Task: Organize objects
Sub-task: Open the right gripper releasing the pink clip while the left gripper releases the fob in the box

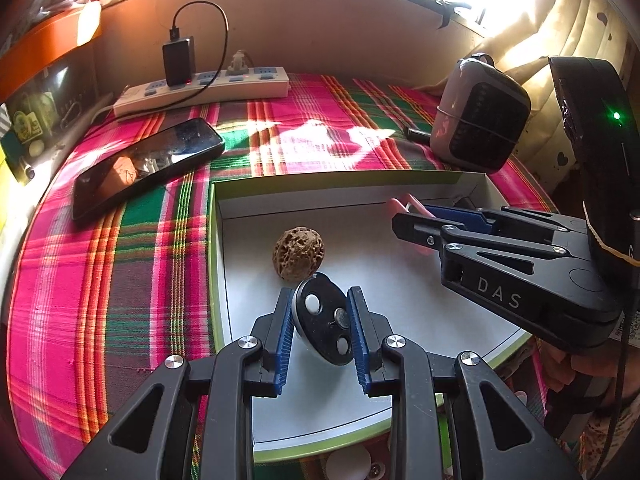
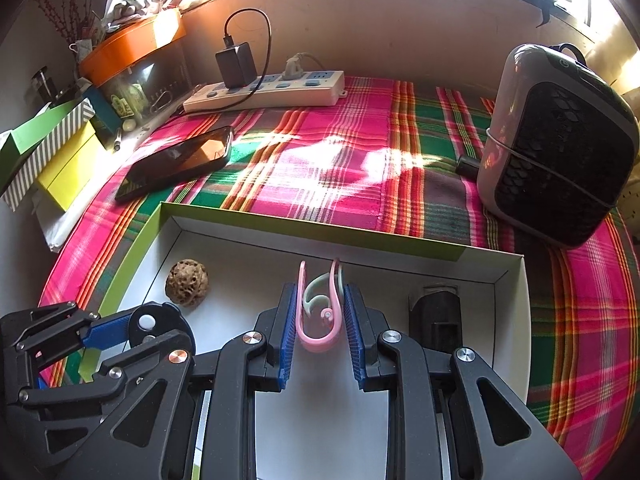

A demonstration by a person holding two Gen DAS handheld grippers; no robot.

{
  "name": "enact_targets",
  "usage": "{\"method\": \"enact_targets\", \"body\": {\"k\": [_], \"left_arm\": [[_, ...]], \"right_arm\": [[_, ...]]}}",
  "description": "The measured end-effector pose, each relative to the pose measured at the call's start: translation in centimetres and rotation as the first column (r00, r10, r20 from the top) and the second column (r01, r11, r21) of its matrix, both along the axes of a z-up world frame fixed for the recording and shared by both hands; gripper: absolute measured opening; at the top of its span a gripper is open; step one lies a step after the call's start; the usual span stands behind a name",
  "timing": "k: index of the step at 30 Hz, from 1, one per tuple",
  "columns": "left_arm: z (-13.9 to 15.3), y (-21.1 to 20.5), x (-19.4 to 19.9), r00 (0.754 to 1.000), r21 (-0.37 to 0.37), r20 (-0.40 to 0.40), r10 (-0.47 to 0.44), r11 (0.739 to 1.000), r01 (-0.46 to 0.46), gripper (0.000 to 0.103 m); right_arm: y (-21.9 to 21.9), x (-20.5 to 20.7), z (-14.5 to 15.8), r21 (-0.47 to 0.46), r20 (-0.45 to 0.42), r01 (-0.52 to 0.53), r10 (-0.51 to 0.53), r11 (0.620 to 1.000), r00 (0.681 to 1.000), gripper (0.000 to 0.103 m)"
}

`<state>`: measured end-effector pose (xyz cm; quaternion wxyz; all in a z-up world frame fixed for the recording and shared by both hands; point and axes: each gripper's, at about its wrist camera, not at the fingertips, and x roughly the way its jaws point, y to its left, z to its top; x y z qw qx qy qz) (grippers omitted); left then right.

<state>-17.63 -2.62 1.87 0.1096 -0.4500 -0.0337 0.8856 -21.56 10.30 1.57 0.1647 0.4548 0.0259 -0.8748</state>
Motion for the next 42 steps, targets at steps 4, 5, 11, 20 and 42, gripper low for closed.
{"method": "enact_targets", "body": {"k": [4, 5, 11, 20, 42], "left_arm": [[-0.01, 0.03, -0.04, 1.000, -0.003, 0.000, 0.000, 1.000, 0.000, 0.024], [-0.04, 0.03, -0.07, 1.000, -0.005, 0.000, -0.001, 1.000, 0.001, 0.024], [0.00, 0.14, -0.17, 1.000, -0.008, -0.001, -0.003, 1.000, 0.003, 0.024], [-0.03, 0.20, -0.26, 1.000, -0.016, -0.001, -0.003, 1.000, 0.003, 0.024], [-0.10, 0.08, -0.06, 1.000, -0.010, -0.001, -0.005, 1.000, 0.005, 0.028]], "right_arm": [[-0.08, -0.20, -0.21, 0.002, 0.004, 0.004, -0.004, 1.000, 1.000, 0.024], [-0.12, -0.20, -0.25, 0.002, 0.004, 0.005, -0.005, 1.000, 1.000, 0.024], [-0.06, -0.27, -0.46, 0.005, 0.007, 0.010, -0.010, 1.000, 1.000, 0.024], [0.03, -0.38, -0.56, 0.005, 0.008, 0.011, -0.011, 1.000, 1.000, 0.024], [0.42, -0.15, -0.39, -0.012, 0.007, 0.034, -0.033, 0.999, 0.999, 0.033]]}}
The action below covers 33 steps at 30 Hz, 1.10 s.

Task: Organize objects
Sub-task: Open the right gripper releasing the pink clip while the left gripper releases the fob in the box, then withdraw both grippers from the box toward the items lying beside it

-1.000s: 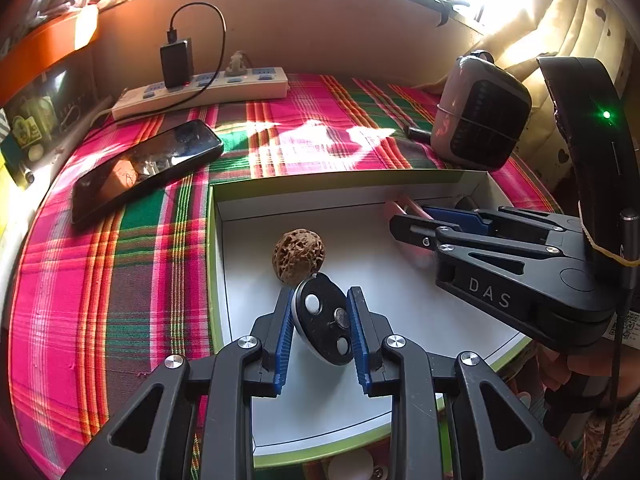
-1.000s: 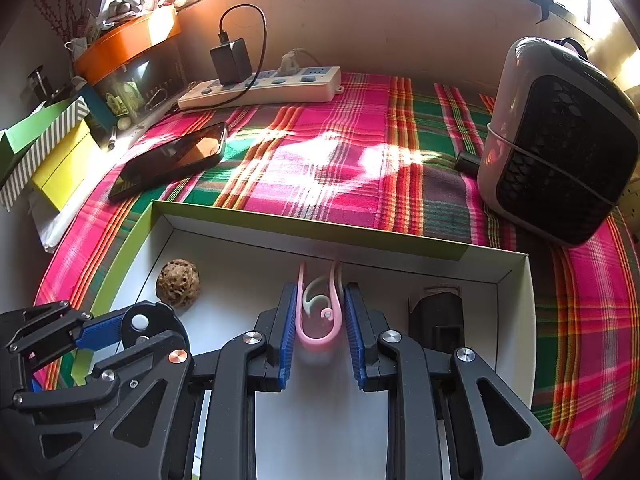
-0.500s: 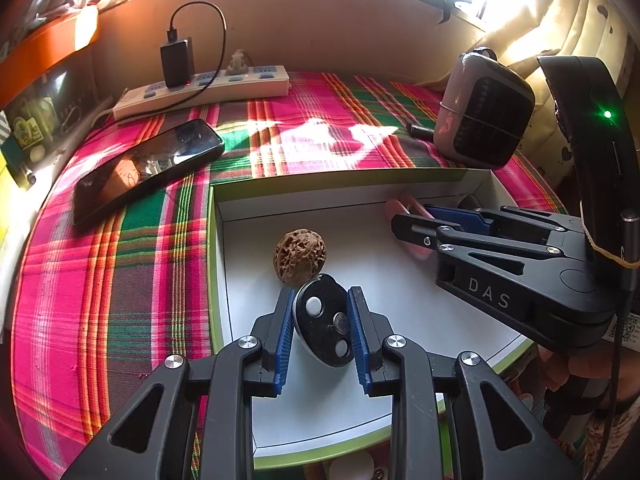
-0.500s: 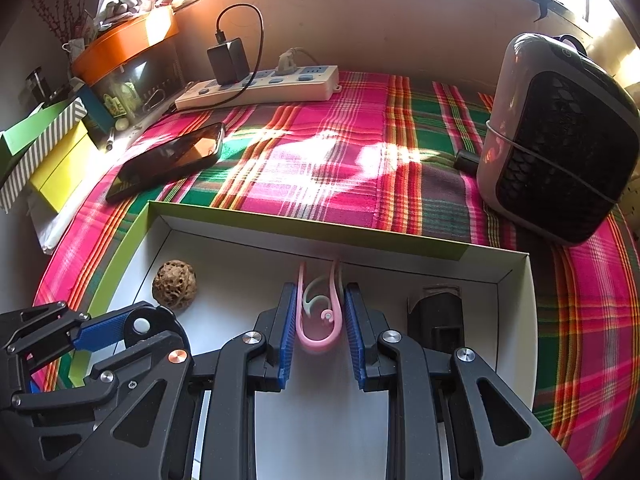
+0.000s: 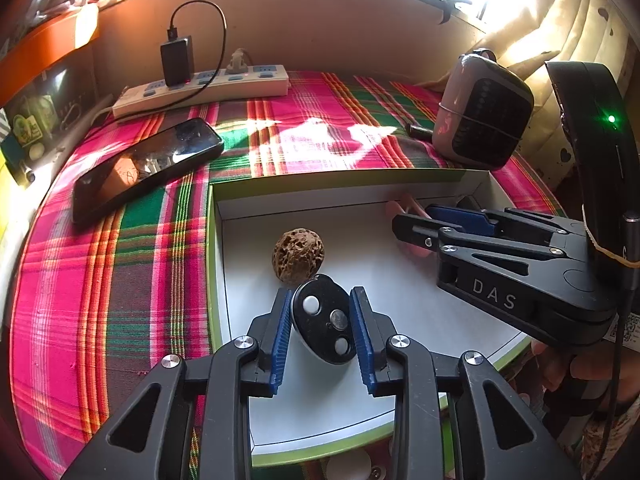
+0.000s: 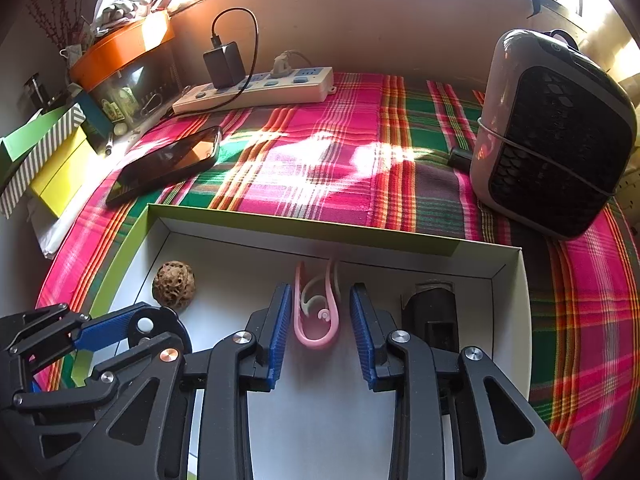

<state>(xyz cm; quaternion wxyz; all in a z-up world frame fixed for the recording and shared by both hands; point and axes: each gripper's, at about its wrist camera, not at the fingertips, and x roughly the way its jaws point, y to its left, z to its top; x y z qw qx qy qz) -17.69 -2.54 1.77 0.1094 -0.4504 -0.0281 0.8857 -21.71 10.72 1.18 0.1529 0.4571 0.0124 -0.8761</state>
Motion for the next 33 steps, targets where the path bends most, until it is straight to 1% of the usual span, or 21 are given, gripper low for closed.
{"method": "enact_targets", "body": {"k": [4, 8, 17, 33], "left_arm": [[0.0, -0.1, 0.1, 1.000, 0.001, 0.001, 0.001, 1.000, -0.001, 0.031], [0.1, 0.0, 0.4, 1.000, -0.001, 0.003, 0.000, 1.000, 0.000, 0.033], [1.0, 0.0, 1.3, 1.000, 0.002, -0.012, -0.003, 1.000, 0.003, 0.036], [2.7, 0.1, 3.5, 0.999, 0.006, -0.044, 0.002, 1.000, -0.001, 0.037]], "right_arm": [[0.0, 0.3, 0.2, -0.001, -0.007, 0.000, 0.000, 1.000, 1.000, 0.035], [0.2, 0.6, 0.4, -0.008, -0.008, 0.004, -0.004, 1.000, 1.000, 0.039], [0.6, 1.7, 1.3, -0.016, -0.031, 0.000, -0.001, 1.000, 1.000, 0.040], [1.8, 4.8, 2.7, -0.031, -0.068, 0.015, -0.017, 0.999, 0.998, 0.040]]}}
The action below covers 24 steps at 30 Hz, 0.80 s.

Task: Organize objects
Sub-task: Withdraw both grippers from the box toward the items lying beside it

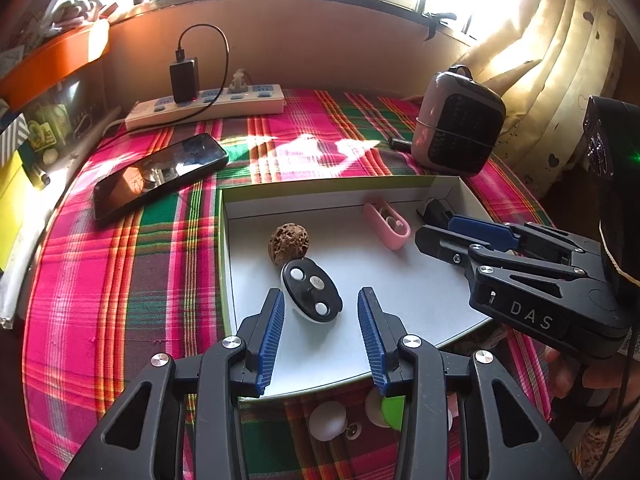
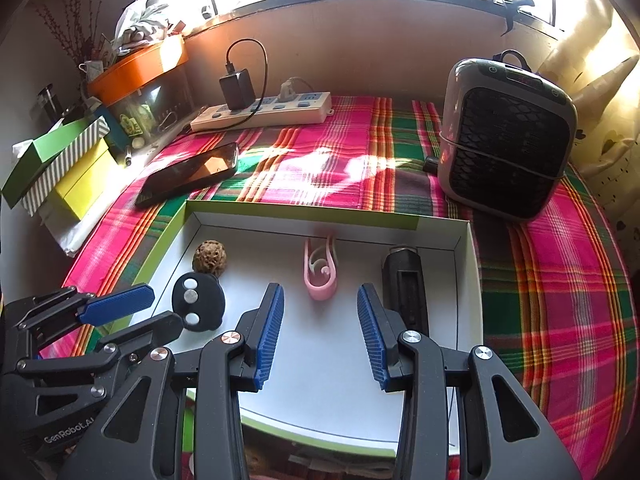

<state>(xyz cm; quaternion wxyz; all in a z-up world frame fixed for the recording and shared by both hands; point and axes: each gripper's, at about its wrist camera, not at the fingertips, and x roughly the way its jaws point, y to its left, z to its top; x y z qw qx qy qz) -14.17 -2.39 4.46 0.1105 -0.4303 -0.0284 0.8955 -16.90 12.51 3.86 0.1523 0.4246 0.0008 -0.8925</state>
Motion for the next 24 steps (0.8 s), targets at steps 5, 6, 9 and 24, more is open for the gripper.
{"method": "enact_targets", "body": {"k": [5, 6, 9, 24], "left_arm": [[0.3, -0.4, 0.8, 1.000, 0.008, -0.008, 0.009, 1.000, -0.009, 0.037], [0.3, -0.4, 0.9, 1.000, 0.009, -0.007, 0.009, 1.000, -0.009, 0.037], [0.4, -0.5, 1.4, 1.000, 0.011, -0.013, 0.015, 1.000, -0.015, 0.037], [0.5, -1.7, 4.6, 0.999, 0.040, -0.027, 0.030, 0.999, -0.029, 0.037]], "right_arm": [[0.3, 0.9, 0.1, -0.001, -0.005, 0.002, -0.002, 1.000, 1.000, 0.040], [0.4, 1.0, 0.2, -0.002, -0.007, 0.003, -0.003, 1.000, 1.000, 0.040], [0.7, 1.6, 0.3, -0.007, -0.011, 0.006, -0.006, 1.000, 1.000, 0.040], [2.1, 5.9, 0.9, -0.002, -0.051, -0.011, 0.011, 1.000, 0.999, 0.040]]}}
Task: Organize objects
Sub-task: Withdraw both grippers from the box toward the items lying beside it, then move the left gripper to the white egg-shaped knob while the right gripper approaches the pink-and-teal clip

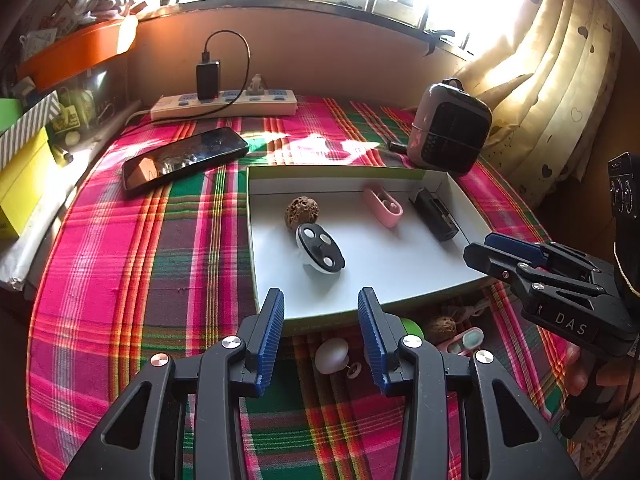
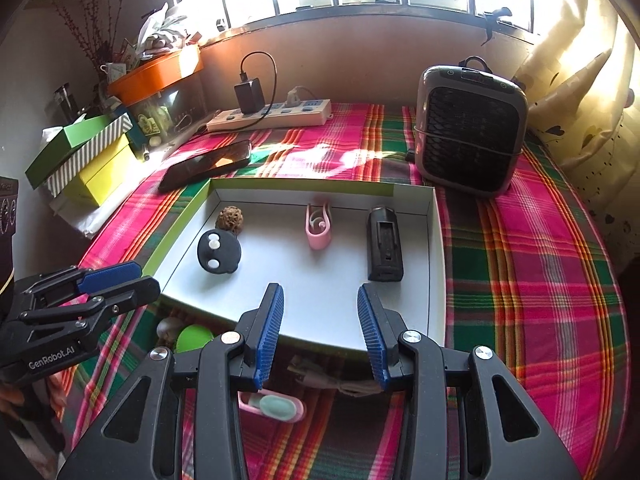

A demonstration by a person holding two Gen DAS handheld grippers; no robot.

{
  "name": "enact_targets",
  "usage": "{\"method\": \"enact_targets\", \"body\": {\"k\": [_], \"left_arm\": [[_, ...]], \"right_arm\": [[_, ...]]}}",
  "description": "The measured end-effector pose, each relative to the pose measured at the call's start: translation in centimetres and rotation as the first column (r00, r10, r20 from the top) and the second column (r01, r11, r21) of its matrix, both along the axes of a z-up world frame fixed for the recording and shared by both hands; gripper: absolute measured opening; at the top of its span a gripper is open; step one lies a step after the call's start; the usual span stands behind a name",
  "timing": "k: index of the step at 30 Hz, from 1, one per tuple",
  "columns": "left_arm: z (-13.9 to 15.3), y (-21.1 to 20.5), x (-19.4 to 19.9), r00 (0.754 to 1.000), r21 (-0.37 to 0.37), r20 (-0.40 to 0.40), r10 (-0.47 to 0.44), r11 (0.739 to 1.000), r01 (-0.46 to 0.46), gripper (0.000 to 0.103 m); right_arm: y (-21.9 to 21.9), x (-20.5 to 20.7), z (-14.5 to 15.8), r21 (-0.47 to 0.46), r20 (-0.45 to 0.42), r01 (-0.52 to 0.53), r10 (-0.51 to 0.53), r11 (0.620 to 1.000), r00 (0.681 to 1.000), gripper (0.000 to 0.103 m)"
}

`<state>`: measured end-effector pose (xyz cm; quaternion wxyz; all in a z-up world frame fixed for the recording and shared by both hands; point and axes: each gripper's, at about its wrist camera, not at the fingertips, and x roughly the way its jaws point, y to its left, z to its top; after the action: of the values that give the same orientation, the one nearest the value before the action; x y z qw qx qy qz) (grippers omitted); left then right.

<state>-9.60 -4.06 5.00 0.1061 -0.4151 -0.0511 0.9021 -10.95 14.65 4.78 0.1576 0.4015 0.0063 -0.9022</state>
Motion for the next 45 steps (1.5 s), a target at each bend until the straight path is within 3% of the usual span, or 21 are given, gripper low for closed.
{"method": "enact_targets", "body": {"k": [12, 24, 34, 45], "left_arm": [[-1.3, -0.9, 1.5, 0.999, 0.036, 0.032, -0.001, 0.999, 0.000, 0.037], [-2.8, -0.7, 1.8, 0.997, 0.048, 0.074, -0.021, 0.999, 0.017, 0.038], [-3.3, -0.3, 1.3, 0.995, 0.039, 0.092, -0.026, 0.999, 0.023, 0.039], [-3.7, -0.1, 0.8, 0.994, 0.026, 0.106, -0.021, 1.000, 0.018, 0.039]], "right_arm": [[1.7, 2.6, -1.2, 0.038, -0.007, 0.020, -0.020, 0.999, 1.000, 0.040], [3.9, 2.7, -3.0, 0.027, 0.035, 0.061, -0.062, 0.998, 0.997, 0.040], [3.1, 2.5, -4.2, 0.011, 0.067, -0.047, 0.046, 0.999, 0.997, 0.040], [1.4, 3.5, -4.3, 0.055, 0.063, -0.165, 0.162, 0.985, 0.985, 0.040]]}}
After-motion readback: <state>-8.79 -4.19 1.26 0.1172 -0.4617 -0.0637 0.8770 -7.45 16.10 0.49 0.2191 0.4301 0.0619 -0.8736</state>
